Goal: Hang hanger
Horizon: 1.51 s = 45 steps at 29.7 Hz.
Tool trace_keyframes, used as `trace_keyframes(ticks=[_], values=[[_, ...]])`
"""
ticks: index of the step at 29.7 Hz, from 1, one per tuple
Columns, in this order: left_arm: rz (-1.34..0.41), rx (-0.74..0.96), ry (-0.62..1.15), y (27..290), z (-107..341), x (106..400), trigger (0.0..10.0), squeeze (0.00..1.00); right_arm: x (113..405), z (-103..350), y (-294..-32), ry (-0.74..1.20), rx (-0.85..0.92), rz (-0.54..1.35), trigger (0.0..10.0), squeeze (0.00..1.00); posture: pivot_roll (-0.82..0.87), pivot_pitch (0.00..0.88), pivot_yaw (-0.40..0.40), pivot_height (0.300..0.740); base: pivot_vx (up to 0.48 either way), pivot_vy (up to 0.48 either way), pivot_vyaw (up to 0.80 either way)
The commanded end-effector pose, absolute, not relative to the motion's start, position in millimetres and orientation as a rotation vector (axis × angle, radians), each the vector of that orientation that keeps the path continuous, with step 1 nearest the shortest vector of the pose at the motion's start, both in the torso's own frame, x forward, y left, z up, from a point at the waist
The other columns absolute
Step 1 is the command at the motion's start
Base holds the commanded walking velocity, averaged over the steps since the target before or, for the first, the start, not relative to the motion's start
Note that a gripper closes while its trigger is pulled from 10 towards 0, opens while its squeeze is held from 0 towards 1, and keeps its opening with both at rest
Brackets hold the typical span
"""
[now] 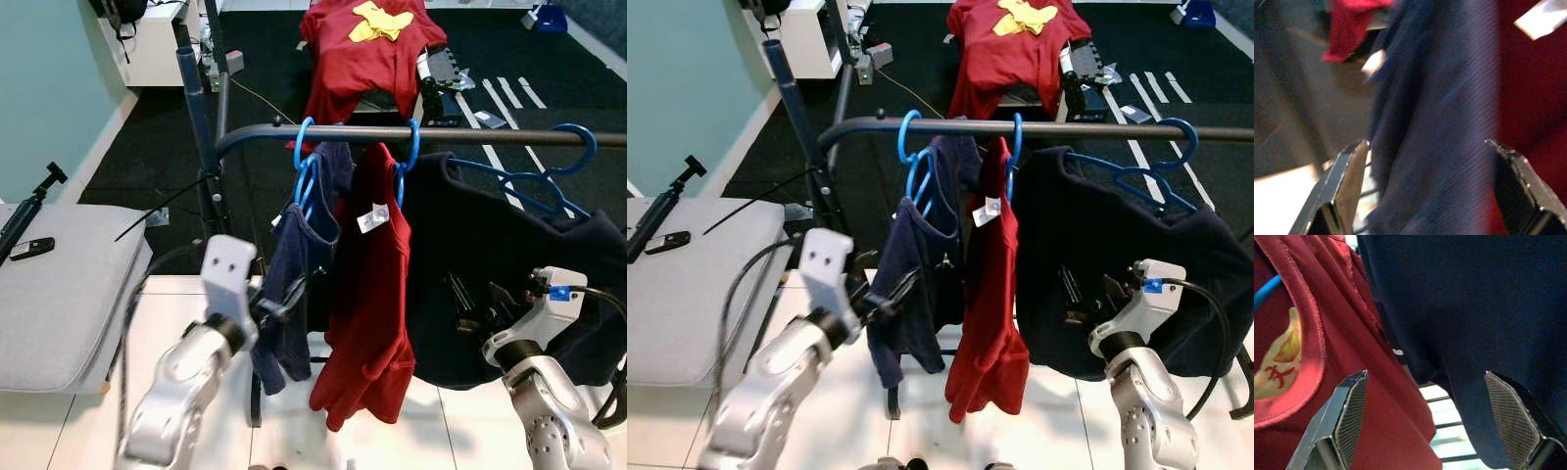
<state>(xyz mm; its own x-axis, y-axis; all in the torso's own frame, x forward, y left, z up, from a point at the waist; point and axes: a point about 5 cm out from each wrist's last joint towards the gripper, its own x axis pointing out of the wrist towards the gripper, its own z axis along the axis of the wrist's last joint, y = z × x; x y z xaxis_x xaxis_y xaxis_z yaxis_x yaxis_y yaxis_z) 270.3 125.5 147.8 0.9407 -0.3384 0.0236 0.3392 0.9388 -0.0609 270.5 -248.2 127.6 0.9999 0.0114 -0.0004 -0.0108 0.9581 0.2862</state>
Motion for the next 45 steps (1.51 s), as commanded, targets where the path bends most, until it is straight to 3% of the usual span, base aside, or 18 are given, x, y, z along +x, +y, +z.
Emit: trace_keyframes(ticks=[1, 8, 22, 29, 45], values=[[-0.311, -0.077, 0.009, 134, 143, 267, 10.0, 0.0, 269, 125, -247, 0.017, 0.302, 0.02, 10.0, 0.0, -0.08, 0.219, 0.034, 0.74, 0.0, 0.0, 0.0], [-0.192, -0.14, 0.057, 147, 127, 264, 10.0, 0.0, 269, 125, -248, 0.025, 0.299, 0.026, 10.0, 0.0, -0.09, 0.217, 0.02, 0.74, -0.376, 0.0, 0.0], [-0.174, -0.166, 0.055, 153, 128, 263, 10.0, 0.0, 270, 125, -250, 0.032, 0.296, 0.028, 10.0, 0.0, -0.09, 0.213, 0.015, 0.74, -0.396, 0.0, 0.0], [-0.311, -0.149, 0.043, 136, 132, 266, 10.0, 0.0, 271, 124, -251, 0.034, 0.292, 0.028, 10.0, 0.0, -0.09, 0.204, 0.014, 0.74, -0.071, -0.041, 0.0], [-0.414, -0.232, 0.021, 107, 139, 273, 10.0, 0.0, 270, 124, -251, 0.036, 0.29, 0.029, 10.0, 0.0, -0.1, 0.2, 0.016, 0.74, 0.0, -0.441, 0.0]])
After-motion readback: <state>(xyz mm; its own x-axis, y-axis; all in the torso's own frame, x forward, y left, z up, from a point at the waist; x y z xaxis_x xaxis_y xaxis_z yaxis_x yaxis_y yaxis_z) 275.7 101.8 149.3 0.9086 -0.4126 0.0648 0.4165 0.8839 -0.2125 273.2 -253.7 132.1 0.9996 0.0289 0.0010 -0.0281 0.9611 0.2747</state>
